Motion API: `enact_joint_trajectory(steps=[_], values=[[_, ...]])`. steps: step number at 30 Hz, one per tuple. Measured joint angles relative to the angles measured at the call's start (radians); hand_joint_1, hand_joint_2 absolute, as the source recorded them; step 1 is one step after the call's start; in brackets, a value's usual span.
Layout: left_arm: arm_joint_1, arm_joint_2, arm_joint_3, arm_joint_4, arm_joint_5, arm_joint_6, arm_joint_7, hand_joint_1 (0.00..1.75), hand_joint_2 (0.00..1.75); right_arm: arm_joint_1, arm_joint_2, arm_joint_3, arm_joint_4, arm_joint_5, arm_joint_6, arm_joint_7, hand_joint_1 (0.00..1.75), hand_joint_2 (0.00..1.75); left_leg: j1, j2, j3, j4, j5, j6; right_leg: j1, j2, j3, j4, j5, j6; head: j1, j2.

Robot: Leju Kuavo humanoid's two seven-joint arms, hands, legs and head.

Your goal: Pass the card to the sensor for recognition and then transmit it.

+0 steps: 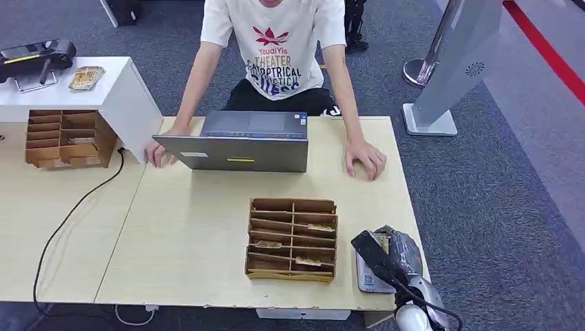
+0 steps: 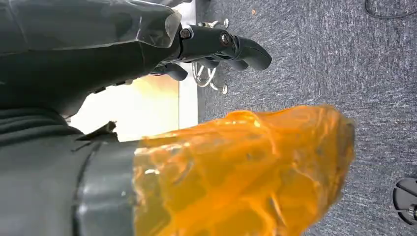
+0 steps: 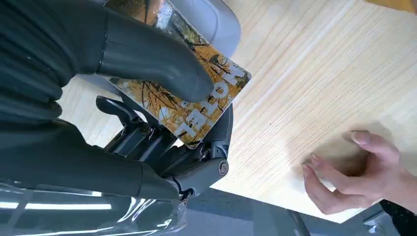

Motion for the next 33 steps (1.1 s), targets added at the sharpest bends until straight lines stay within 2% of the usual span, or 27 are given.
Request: enact_joint_trajectory(steps=[33], values=[[0.000,0.000,0.000,0.000,-0.004,0.000,0.001,0.00,0.00,-0.001,0.000,0.000,0.008,0.000,0.003,-0.001,1.75,1.75,0.000,0.000,0.001,0.000,0.000,0.000,0.000,0.000,0.001,0.000,0.000,0.000,0.000,0.000]])
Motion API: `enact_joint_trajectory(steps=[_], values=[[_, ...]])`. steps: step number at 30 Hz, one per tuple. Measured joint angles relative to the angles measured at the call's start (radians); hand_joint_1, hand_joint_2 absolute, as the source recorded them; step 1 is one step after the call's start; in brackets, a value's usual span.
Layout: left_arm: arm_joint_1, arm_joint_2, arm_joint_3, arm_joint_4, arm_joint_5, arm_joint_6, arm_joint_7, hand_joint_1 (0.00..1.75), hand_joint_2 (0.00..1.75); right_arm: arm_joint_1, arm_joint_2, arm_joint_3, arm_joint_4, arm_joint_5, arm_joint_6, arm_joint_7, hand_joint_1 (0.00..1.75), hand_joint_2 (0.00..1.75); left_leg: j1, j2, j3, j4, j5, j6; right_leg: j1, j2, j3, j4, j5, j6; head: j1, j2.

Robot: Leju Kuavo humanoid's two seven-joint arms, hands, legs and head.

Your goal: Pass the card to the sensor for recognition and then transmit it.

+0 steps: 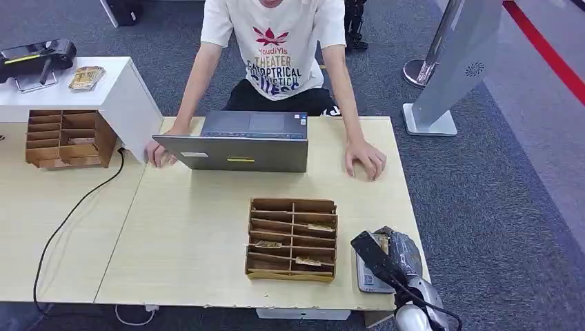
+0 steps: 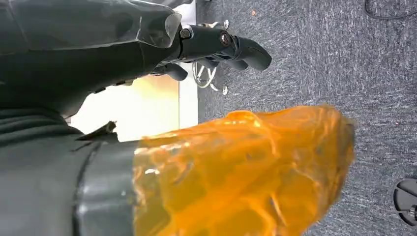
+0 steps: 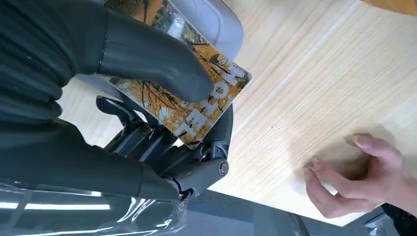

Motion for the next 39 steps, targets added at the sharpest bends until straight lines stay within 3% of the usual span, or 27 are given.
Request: enact_joint_trajectory(steps=[39], values=[[0.000,0.000,0.000,0.000,0.005,0.000,0.001,0.00,0.00,0.002,0.000,0.000,0.000,0.000,0.004,0.000,1.75,1.75,0.000,0.000,0.005,0.000,0.000,0.000,0.000,0.000,0.005,0.000,0.000,0.000,0.000,0.000]])
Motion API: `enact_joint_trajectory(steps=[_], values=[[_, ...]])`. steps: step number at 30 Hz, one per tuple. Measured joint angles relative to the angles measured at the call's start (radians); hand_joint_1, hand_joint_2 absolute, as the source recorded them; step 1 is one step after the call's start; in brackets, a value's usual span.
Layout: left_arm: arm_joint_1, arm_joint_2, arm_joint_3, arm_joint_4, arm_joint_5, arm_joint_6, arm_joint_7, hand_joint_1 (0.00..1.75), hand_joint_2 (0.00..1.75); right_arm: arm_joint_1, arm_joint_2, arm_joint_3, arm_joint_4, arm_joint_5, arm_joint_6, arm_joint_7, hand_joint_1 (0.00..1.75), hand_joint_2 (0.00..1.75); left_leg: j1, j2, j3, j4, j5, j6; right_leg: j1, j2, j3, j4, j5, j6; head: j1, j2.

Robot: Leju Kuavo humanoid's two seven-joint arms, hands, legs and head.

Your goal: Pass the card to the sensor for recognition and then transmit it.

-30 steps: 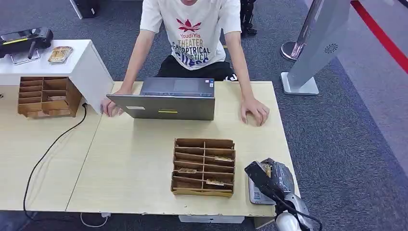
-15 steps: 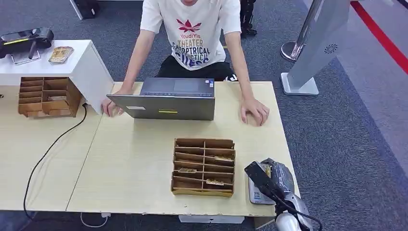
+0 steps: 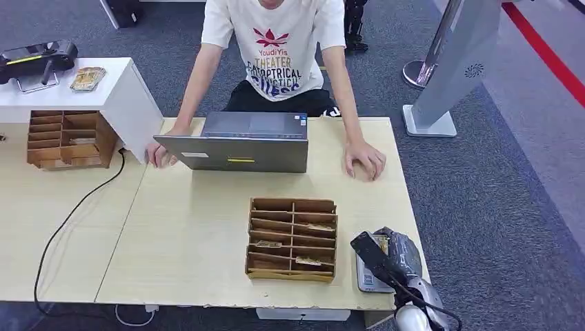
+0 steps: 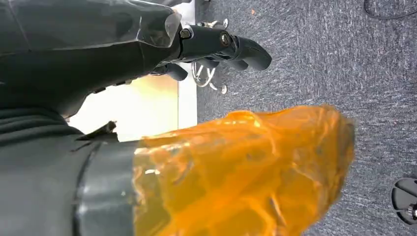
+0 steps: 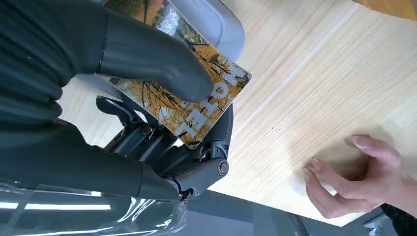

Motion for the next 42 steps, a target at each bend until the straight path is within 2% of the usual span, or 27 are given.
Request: enact_joint_trajectory(steps=[42], values=[[0.000,0.000,0.000,0.000,-0.003,0.000,0.000,0.00,0.00,0.000,0.000,0.000,0.000,0.000,0.000,0.000,1.75,1.75,0.000,0.000,0.001,0.000,0.000,0.000,0.000,0.000,0.001,0.000,0.000,0.000,0.000,0.000]])
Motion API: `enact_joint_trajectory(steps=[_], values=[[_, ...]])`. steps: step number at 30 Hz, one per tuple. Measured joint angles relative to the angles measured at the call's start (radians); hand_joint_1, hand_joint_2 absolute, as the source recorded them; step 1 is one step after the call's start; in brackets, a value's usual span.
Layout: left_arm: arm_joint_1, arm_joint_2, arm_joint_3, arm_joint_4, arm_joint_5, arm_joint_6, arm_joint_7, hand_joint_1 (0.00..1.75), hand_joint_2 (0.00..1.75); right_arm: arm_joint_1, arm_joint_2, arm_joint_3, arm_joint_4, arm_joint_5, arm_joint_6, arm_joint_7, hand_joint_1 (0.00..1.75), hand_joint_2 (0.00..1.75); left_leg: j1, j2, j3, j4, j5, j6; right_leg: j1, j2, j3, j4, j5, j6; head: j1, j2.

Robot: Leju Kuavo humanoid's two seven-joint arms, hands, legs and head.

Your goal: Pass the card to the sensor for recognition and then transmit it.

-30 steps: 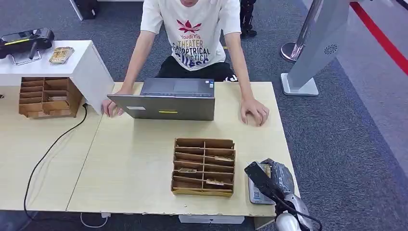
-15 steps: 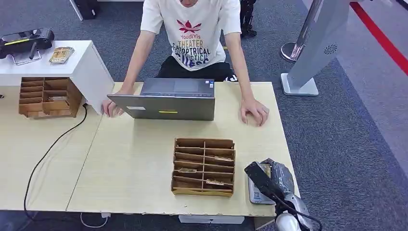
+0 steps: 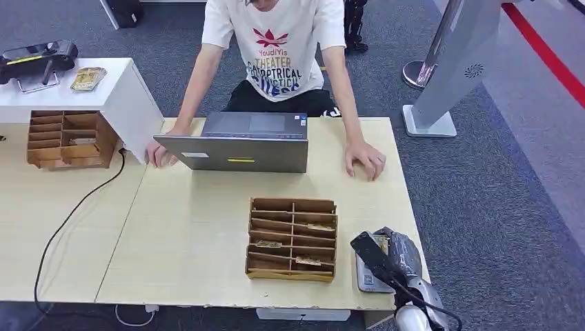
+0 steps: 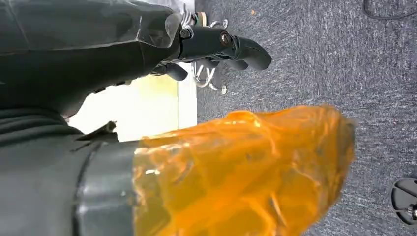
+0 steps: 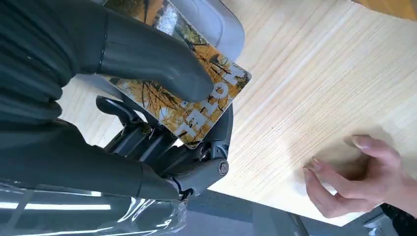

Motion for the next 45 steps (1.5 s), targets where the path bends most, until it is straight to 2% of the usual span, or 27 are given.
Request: enact_joint_trajectory(steps=[6,11,15,19,27,32,39,45], values=[[0.000,0.000,0.000,0.000,0.000,-0.002,0.000,0.00,0.00,0.000,0.000,0.000,0.000,0.001,-0.005,0.000,1.75,1.75,0.000,0.000,0.000,0.000,0.000,0.000,0.000,0.000,0.000,0.000,0.000,0.000,0.000,0.000],[0.000,0.000,0.000,0.000,0.002,-0.002,0.000,0.00,0.00,0.003,0.000,0.000,-0.009,-0.002,-0.038,-0.012,1.75,1.75,0.000,0.000,0.000,0.000,0.000,0.000,0.000,0.000,0.000,0.000,0.000,0.000,0.000,0.000],[0.000,0.000,0.000,0.000,0.006,-0.002,0.000,0.00,0.00,0.024,0.019,-0.006,-0.052,-0.035,-0.132,-0.094,1.75,1.75,0.000,0.000,0.000,0.000,0.000,0.000,0.000,0.000,0.000,0.000,0.000,0.000,0.000,0.000],[0.000,-0.001,0.000,0.000,0.006,-0.001,-0.003,0.00,0.00,0.056,0.057,-0.022,-0.148,-0.091,-0.223,-0.179,1.75,1.75,0.000,0.000,0.000,0.000,0.000,0.000,0.000,0.000,0.000,0.000,0.000,0.000,0.000,0.000],[0.000,-0.003,0.000,0.000,0.005,0.001,-0.005,0.00,0.00,0.104,0.113,-0.037,-0.306,-0.182,-0.310,-0.281,1.75,1.75,0.000,0.000,0.000,0.000,0.000,0.000,0.000,0.000,0.000,0.000,0.000,0.000,0.000,0.000],[0.000,-0.005,0.000,0.000,-0.001,0.002,-0.005,0.00,0.00,0.121,0.130,-0.040,-0.373,-0.220,-0.328,-0.312,1.75,1.75,0.000,0.000,0.000,0.000,0.000,0.000,0.000,0.000,0.000,0.000,0.000,0.000,0.000,0.000],[0.000,-0.006,0.000,0.000,-0.002,0.002,-0.005,0.00,0.00,0.128,0.137,-0.040,-0.406,-0.226,-0.331,-0.317,1.75,1.75,0.000,0.000,0.000,0.000,0.000,0.000,0.000,0.000,0.000,0.000,0.000,0.000,0.000,0.000],[0.000,-0.006,0.000,0.000,-0.012,0.001,-0.011,0.00,0.00,0.117,0.141,-0.013,-0.426,-0.263,-0.304,-0.367,1.75,1.75,0.000,0.000,0.000,0.000,0.000,0.000,0.000,0.000,0.000,0.000,0.000,0.000,0.000,0.000]])
